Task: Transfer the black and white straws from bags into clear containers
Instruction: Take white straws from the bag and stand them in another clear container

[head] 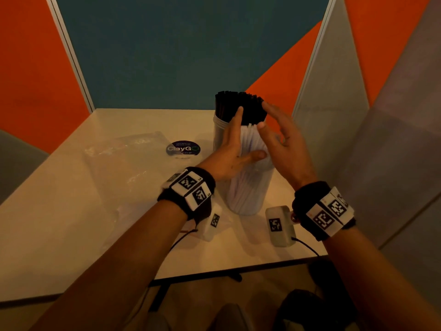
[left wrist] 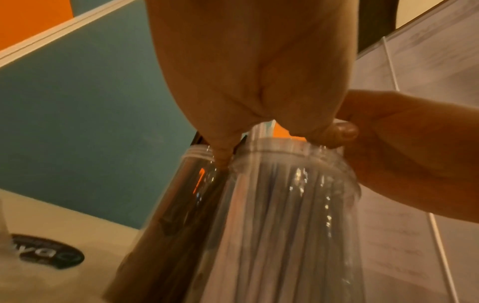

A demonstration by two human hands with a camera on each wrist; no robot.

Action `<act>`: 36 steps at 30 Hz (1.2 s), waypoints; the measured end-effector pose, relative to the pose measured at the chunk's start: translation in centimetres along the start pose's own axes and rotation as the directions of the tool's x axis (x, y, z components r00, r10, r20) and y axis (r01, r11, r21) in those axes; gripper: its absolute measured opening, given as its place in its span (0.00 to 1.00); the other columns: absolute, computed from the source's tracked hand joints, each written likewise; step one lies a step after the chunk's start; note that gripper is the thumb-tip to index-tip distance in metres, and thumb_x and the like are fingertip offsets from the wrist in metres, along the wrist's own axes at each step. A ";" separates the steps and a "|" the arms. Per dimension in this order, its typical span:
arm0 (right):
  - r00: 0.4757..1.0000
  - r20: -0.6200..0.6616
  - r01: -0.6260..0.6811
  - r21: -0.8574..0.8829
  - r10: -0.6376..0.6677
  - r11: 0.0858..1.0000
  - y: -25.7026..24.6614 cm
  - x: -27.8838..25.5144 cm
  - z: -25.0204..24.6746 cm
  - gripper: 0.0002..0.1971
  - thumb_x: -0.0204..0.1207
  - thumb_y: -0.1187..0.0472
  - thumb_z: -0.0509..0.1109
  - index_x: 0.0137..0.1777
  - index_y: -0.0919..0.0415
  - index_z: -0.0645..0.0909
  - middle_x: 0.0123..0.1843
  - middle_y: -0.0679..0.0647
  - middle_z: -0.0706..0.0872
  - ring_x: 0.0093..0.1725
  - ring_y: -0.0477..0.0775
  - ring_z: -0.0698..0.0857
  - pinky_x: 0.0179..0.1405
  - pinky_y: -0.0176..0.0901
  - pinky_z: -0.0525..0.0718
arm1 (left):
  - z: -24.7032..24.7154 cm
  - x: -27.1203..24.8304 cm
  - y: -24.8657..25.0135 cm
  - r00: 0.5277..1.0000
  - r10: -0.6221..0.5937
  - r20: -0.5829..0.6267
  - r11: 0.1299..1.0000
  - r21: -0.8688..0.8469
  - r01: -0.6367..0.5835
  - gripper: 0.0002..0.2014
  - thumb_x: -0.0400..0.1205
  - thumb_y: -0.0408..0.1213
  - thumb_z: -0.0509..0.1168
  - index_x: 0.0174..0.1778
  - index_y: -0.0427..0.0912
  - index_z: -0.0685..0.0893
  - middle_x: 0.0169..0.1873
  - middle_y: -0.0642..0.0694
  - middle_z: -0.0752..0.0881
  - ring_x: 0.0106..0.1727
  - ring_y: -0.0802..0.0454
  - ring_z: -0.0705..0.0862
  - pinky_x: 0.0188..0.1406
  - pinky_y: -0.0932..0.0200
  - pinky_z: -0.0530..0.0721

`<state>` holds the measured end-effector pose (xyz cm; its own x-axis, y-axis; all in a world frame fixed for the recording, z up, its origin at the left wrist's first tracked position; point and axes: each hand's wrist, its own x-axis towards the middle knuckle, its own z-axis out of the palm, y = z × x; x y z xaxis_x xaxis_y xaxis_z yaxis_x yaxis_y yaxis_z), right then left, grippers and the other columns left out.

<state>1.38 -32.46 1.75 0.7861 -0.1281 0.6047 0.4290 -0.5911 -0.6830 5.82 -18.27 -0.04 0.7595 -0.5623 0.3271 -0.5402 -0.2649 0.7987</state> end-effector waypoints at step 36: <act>0.363 0.924 0.449 -0.284 0.117 0.847 -12.0 -10.2 14.0 0.22 0.82 0.65 0.55 0.75 0.55 0.73 0.73 0.55 0.78 0.69 0.54 0.77 0.71 0.44 0.73 | -14.9 -15.9 -4.9 0.809 -0.558 0.183 0.634 0.723 0.274 0.12 0.74 0.41 0.74 0.51 0.51 0.80 0.50 0.52 0.78 0.51 0.50 0.78 0.49 0.56 0.79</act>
<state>-5.57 -12.89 -1.92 0.7470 0.6202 -0.2394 0.5902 -0.7844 -0.1906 1.75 3.64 -1.67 0.8500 -0.4503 -0.2735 -0.3963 -0.8885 0.2312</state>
